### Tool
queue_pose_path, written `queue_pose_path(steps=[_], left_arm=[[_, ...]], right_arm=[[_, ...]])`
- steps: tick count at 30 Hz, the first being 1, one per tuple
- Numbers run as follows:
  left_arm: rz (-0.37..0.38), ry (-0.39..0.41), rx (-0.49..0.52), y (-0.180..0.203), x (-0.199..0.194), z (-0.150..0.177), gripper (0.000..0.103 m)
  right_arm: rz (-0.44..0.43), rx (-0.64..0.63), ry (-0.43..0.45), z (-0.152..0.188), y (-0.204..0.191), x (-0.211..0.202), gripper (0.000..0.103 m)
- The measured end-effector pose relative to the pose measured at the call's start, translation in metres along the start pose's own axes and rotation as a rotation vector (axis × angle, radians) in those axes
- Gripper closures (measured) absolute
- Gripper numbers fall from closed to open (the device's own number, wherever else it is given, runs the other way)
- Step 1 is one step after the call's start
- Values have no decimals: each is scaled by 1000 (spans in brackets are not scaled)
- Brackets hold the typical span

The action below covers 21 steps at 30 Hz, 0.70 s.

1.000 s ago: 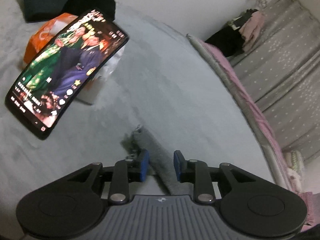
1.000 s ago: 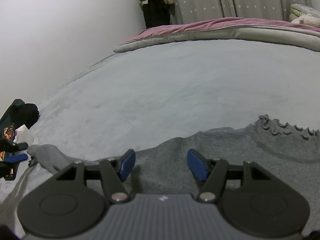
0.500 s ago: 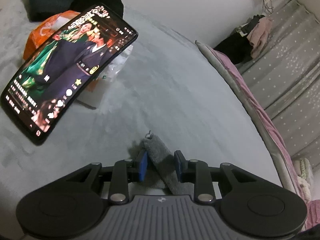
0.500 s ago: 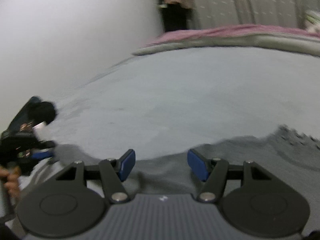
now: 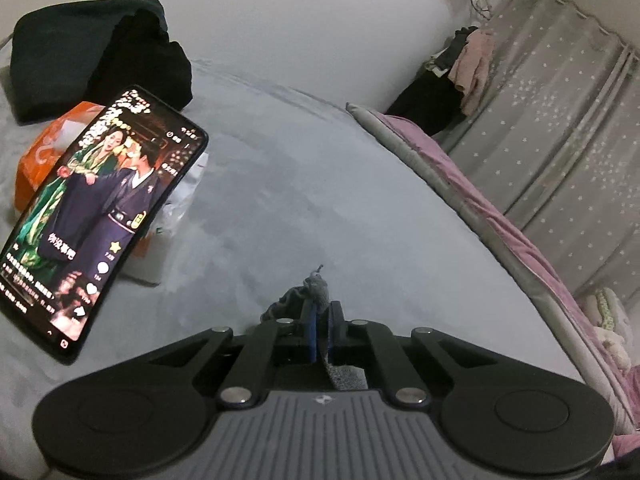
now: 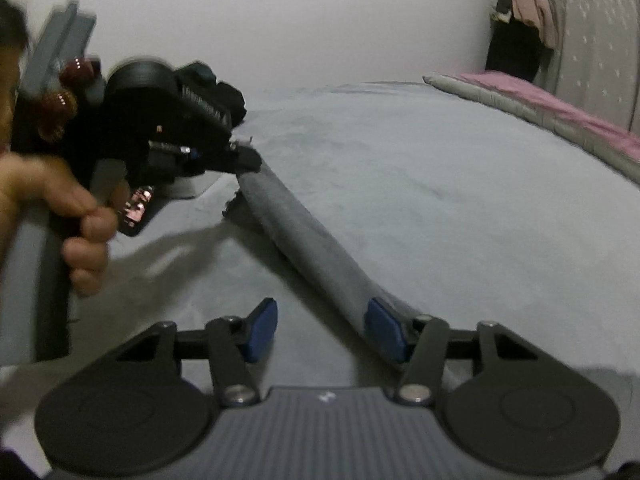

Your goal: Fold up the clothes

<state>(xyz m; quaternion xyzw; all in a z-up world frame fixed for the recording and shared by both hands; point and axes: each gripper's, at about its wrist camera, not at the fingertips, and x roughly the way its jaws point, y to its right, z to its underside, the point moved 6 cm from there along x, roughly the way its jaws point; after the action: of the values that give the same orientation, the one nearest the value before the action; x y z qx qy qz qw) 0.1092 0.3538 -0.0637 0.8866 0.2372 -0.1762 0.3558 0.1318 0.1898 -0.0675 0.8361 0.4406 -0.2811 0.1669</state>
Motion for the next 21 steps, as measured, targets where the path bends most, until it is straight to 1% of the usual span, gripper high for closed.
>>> queue_pose_path(steps=[2,4,5,6,7,8,9,11,12,14,15,17,19,20,21], left_arm=[[26,0,-3,0,-3,-2,100],[75,10,-5,3,-5,-6,100],[106,20,-5,5,-7,-8,100],[133,29,-1,7,-9,-10,100],[156,37,5,9,-11,-12,100],[162,39,15,11,-13,-14,100],[162,36,25,12,-15,-16,100],[118,-7,45,9,-17,-17,100],[91,-32,60,8,-18,-18,100],[10,-105,125,4,-18,-16,100],[-28,-137,180,4,-18,-15,100],[-82,-201,268,2,-15,-11,100],[-107,-252,320,0,-12,-6,100],[-124,-272,346,-1,-11,-4,100],[-137,-285,370,-2,-10,-3,100]], right_arm=[[54,-31,3,-5,-3,8,60],[121,-55,10,-10,-3,15,69],[146,-59,14,-13,-2,17,80],[142,-40,17,-15,-1,16,89],[137,-21,20,-16,1,16,91],[128,-3,19,-18,2,15,94],[104,14,6,-17,2,13,95],[55,46,-19,-16,2,7,95],[27,61,-36,-14,2,5,95],[-48,82,-101,-9,0,0,94],[-77,77,-127,-6,-3,-1,91],[-131,72,-170,-3,-7,-4,83],[-146,100,-155,-9,1,-11,72],[-154,114,-147,-13,5,-14,64],[-162,128,-139,-16,10,-18,61]])
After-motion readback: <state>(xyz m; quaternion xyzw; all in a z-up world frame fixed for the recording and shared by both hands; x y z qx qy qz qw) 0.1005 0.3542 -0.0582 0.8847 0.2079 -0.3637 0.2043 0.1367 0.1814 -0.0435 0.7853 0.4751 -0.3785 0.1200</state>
